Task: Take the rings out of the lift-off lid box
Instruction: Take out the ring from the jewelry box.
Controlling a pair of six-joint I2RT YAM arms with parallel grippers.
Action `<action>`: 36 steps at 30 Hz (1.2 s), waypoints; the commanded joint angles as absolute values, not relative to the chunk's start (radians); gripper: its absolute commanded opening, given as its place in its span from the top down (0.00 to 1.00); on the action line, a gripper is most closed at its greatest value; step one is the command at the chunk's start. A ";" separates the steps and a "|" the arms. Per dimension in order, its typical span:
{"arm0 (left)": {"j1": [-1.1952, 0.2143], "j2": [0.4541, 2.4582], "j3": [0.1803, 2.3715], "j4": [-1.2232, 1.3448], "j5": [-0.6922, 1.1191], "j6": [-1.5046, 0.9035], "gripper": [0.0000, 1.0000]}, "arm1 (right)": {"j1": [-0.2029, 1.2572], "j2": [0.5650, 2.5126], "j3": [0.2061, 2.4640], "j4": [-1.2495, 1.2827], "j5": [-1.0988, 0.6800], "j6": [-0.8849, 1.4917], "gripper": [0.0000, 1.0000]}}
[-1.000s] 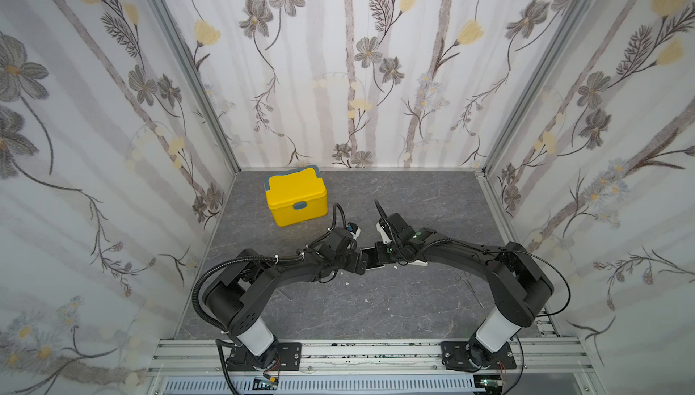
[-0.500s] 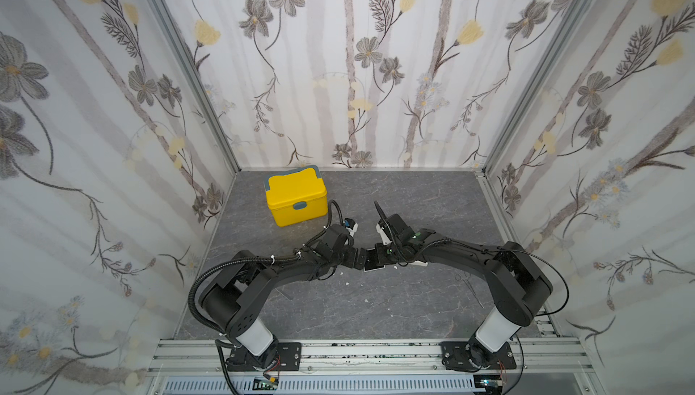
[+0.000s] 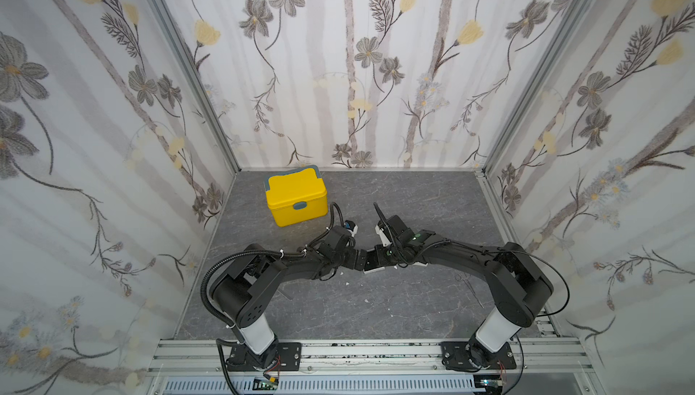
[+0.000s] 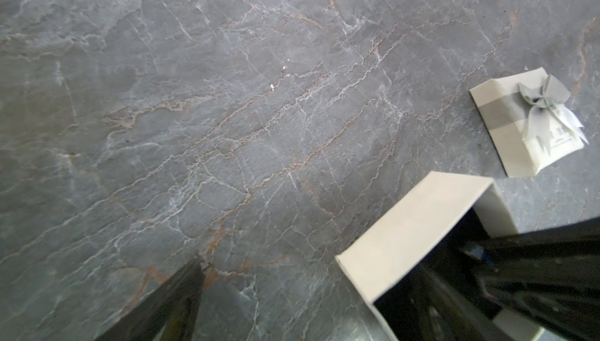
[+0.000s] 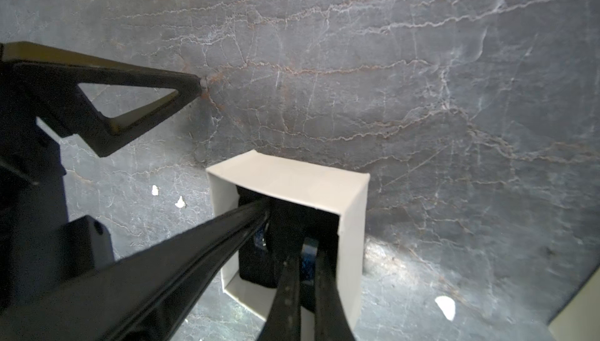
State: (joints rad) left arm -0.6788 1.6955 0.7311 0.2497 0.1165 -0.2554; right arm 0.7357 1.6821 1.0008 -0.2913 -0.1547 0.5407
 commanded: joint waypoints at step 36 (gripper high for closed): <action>-0.679 1.722 0.739 0.244 0.160 -0.273 0.00 | 0.738 1.531 0.885 -0.117 -0.099 0.560 1.00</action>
